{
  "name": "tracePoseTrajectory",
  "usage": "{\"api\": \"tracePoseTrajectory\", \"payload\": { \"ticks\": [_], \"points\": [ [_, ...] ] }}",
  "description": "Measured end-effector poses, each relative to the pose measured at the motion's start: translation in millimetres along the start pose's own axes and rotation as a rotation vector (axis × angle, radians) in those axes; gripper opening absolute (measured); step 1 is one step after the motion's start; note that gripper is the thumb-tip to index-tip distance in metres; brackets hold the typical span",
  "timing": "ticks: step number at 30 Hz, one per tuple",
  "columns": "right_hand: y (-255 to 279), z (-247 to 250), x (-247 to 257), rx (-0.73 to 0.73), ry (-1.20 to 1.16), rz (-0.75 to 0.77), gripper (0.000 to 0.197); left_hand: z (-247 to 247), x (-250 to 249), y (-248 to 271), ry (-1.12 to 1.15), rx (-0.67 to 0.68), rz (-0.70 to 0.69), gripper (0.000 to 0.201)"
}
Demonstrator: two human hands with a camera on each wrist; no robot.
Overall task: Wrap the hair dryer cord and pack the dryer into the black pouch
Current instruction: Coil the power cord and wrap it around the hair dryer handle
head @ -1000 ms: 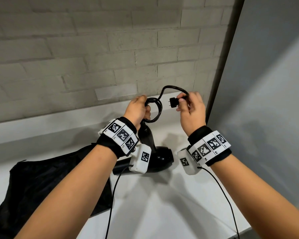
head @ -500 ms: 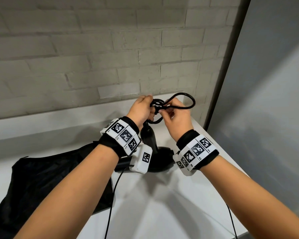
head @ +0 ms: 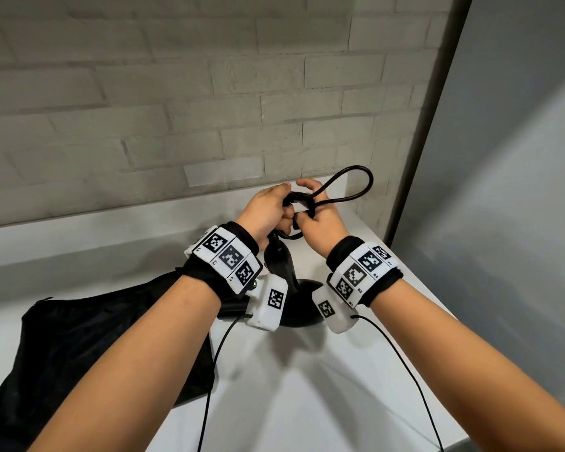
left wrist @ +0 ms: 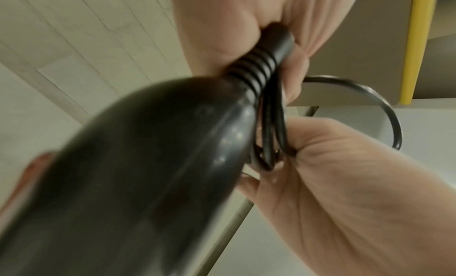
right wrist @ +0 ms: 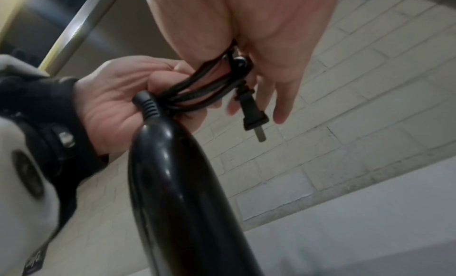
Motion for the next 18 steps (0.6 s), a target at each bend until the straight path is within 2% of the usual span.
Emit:
{"api": "tracePoseTrajectory", "payload": {
  "ticks": [3,5,8,11,14,18],
  "points": [
    [0,-3,-6,0.062,-0.047,-0.06,0.036,4,0,-2,0.02,-0.038,0.001,0.033],
    [2,-1,-5,0.104,0.02,-0.021,0.023,5,2,-3,0.044,-0.042,0.017,0.034],
    [11,4,-13,0.276,0.358,0.115,0.031,8,2,-5,0.09,-0.055,0.038,0.037],
    [22,16,-40,0.442,0.619,0.144,0.036,8,2,-6,0.069,-0.057,0.047,0.041],
    [17,35,-64,0.434,0.741,0.061,0.032,5,3,-5,0.047,-0.036,0.059,0.044],
    [23,63,-119,0.517,0.99,-0.171,0.039,8,1,-2,0.043,-0.009,0.052,0.039]
  ]
}}
Point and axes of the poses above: each hand's wrist, its own y-axis away from the middle knuckle, its own z-axis out of the back of the hand, x = y × z, the point moved 10 cm from there along -y, towards the middle knuckle, and after that the axes turned 13 degrees about -x, right-handed, at the moved point
